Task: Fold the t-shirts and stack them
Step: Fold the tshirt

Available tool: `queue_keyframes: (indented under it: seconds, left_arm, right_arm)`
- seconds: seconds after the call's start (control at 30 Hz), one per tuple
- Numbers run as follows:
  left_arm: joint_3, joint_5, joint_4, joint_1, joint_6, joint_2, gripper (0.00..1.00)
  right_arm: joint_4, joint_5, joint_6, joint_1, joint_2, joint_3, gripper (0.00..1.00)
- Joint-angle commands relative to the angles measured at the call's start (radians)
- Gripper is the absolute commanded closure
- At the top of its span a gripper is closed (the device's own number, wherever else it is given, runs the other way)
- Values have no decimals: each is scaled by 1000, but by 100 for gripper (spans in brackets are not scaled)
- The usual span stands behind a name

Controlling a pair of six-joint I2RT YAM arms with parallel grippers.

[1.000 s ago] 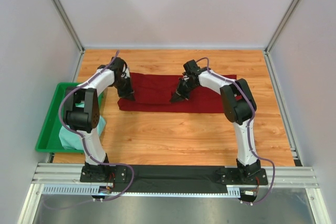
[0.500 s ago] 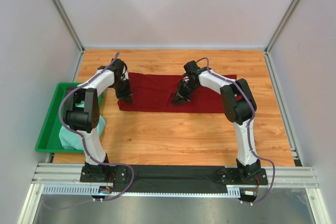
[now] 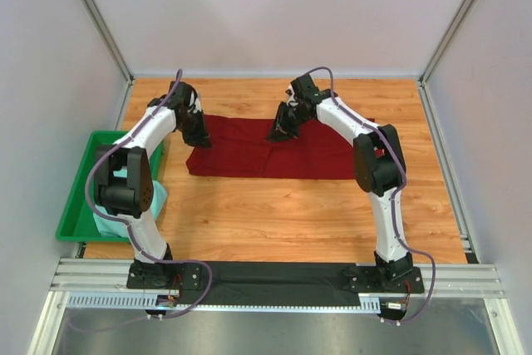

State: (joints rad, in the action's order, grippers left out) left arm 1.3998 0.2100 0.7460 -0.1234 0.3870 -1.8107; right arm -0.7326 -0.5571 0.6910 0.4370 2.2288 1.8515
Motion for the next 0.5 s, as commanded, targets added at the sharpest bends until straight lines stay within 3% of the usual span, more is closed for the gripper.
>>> queue_keyframes:
  seconds: [0.0, 0.07, 0.17, 0.33, 0.47]
  left_arm:
    - [24, 124, -130, 4, 58, -30, 83]
    - [33, 184, -177, 2, 111, -76, 85]
    - [71, 164, -182, 1, 157, -185, 90]
    - [91, -16, -188, -8, 133, -272, 88]
    - [177, -125, -111, -15, 107, -276, 87]
  right_arm:
    - [59, -39, 42, 2, 28, 45, 79]
    - [111, -85, 70, 0, 40, 34, 83]
    - [197, -135, 128, 0, 75, -4, 91]
    - [279, -149, 116, -1, 153, -55, 95]
    - [222, -75, 15, -29, 189, -19, 94]
